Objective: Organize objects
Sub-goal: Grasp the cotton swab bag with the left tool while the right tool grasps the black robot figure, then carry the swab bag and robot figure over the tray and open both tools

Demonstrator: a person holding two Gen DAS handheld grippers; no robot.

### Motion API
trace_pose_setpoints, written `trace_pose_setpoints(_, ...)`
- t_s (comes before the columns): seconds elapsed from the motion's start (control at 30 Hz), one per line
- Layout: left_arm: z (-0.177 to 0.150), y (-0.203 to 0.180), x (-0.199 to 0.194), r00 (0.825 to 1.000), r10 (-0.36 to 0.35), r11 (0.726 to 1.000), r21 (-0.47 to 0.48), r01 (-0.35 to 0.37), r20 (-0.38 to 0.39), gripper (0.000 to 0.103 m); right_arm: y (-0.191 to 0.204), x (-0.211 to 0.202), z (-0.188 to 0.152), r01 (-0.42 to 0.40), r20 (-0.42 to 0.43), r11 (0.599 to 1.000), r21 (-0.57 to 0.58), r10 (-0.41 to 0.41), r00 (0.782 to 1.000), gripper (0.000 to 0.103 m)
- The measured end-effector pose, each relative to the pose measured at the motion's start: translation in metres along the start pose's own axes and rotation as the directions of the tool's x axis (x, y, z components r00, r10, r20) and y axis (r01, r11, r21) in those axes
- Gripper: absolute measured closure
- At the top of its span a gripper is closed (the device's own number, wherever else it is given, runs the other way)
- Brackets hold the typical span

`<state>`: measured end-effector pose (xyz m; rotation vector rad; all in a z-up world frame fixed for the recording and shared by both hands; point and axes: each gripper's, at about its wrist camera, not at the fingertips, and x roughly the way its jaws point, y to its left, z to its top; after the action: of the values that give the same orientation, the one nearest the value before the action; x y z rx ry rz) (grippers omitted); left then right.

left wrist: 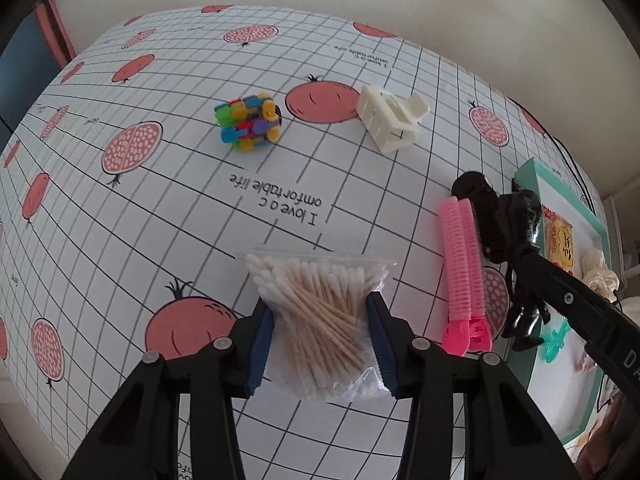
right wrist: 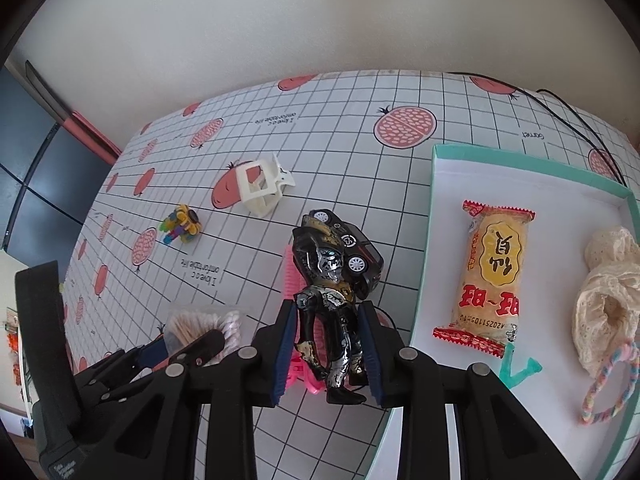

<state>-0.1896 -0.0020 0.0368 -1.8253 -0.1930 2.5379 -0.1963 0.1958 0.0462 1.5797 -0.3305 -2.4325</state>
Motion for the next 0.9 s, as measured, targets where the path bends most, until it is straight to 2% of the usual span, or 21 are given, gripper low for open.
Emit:
trace_pose_setpoints(0.17, 0.005, 0.006, -0.014, 0.999, 0.000, 1.000, -0.009, 0.000, 0.047, 0.056, 0.004, -0.015, 0.002, -0.020, 0.028, 1.000, -0.011, 0.020, 0.999, 0.070)
trace_pose_setpoints(0.27, 0.017, -0.002, -0.022, 0.997, -0.006, 1.000, -0.010, 0.007, 0.079, 0.056, 0.007, -0.025, 0.003, -0.023, 0.047, 0.999, -0.024, 0.024, 0.999, 0.070)
trace_pose_setpoints(0.53, 0.021, -0.011, -0.044, 0.989, -0.021, 1.000, -0.010, 0.022, 0.144, 0.056, 0.006, -0.043, 0.002, -0.020, 0.077, 0.999, -0.037, 0.022, 0.997, 0.070)
trace_pose_setpoints(0.9, 0.019, -0.046, -0.071, 0.975, -0.084, 0.996, 0.030, 0.080, 0.205, 0.056, -0.038, -0.067, -0.002, 0.026, 0.102, 0.999, 0.024, -0.028, 0.994, 0.070)
